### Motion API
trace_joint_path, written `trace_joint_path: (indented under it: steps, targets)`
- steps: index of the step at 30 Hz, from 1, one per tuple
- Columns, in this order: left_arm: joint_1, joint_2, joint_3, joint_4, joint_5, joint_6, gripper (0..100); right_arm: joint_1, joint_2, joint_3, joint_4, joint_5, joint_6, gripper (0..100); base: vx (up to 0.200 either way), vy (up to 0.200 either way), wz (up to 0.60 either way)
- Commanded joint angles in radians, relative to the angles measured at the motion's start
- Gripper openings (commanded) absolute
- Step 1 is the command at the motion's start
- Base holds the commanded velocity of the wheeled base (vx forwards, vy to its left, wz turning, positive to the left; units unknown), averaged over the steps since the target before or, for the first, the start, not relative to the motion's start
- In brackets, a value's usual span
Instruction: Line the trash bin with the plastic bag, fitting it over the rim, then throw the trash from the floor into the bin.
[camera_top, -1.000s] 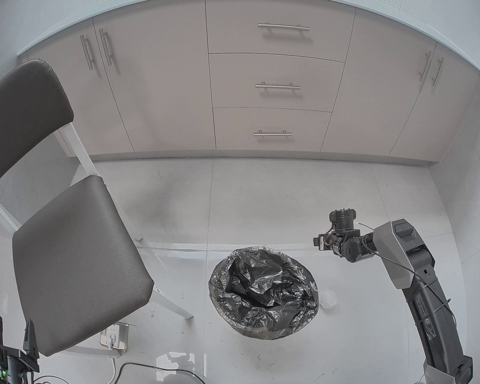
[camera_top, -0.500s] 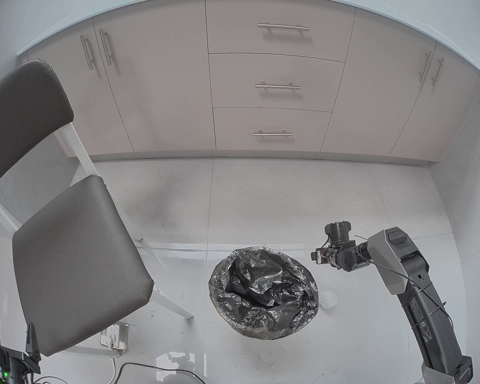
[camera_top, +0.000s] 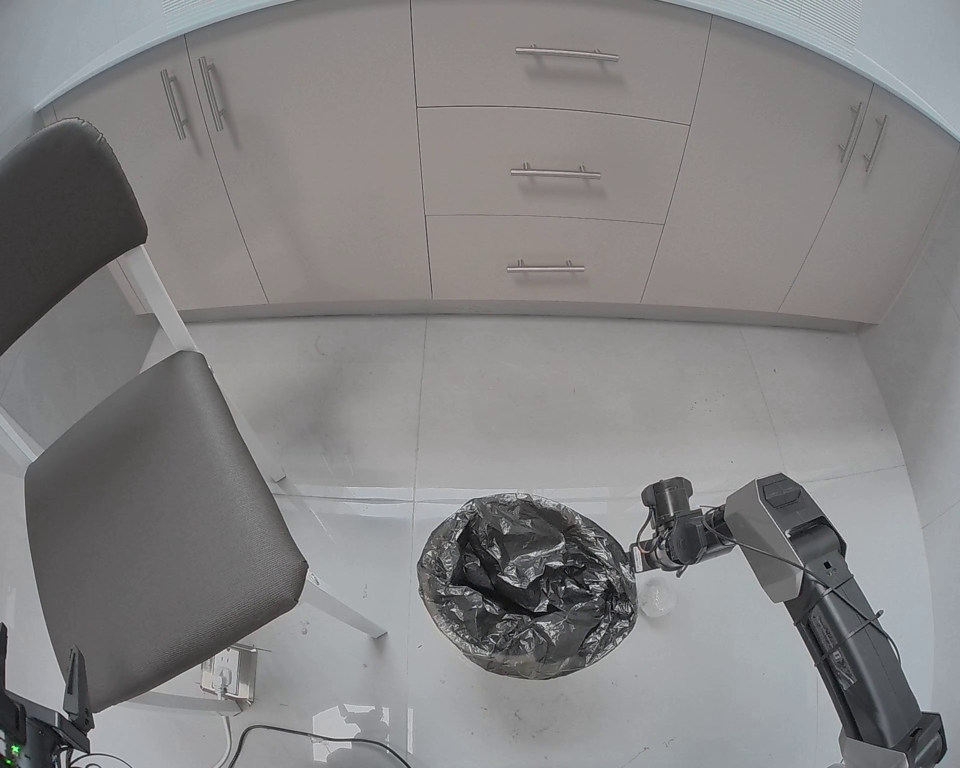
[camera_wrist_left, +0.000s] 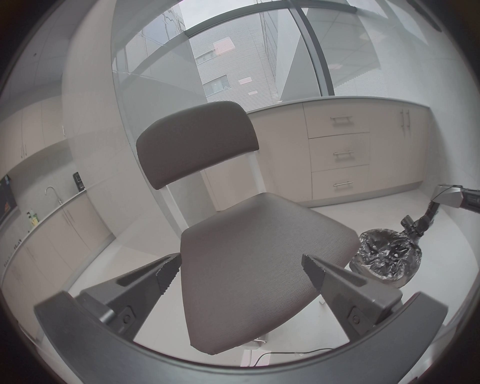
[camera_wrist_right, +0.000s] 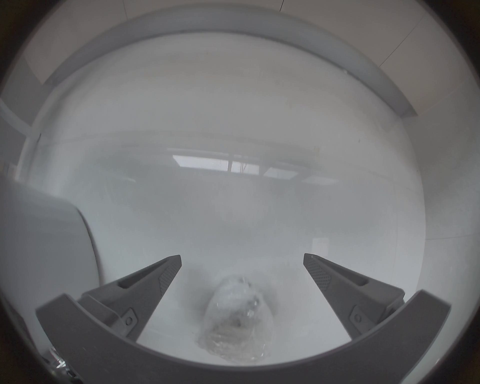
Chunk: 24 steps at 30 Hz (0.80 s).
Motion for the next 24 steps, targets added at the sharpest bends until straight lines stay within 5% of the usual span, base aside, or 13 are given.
trace_joint_path:
  steps: [1, 9, 24]
  targets:
    - [0.065, 0.029, 0.010, 0.012, 0.000, 0.009, 100, 0.007, 0.042, 0.000, 0.050, 0.002, 0.002, 100, 0.000, 0.000, 0.00]
    - [0.054, -0.005, 0.008, 0.023, 0.000, -0.106, 100, 0.005, 0.042, 0.000, 0.057, 0.002, 0.005, 100, 0.000, 0.000, 0.00]
    - [0.045, -0.028, 0.008, 0.023, -0.001, -0.111, 100, 0.022, 0.042, 0.000, 0.128, 0.002, -0.006, 100, 0.000, 0.000, 0.00]
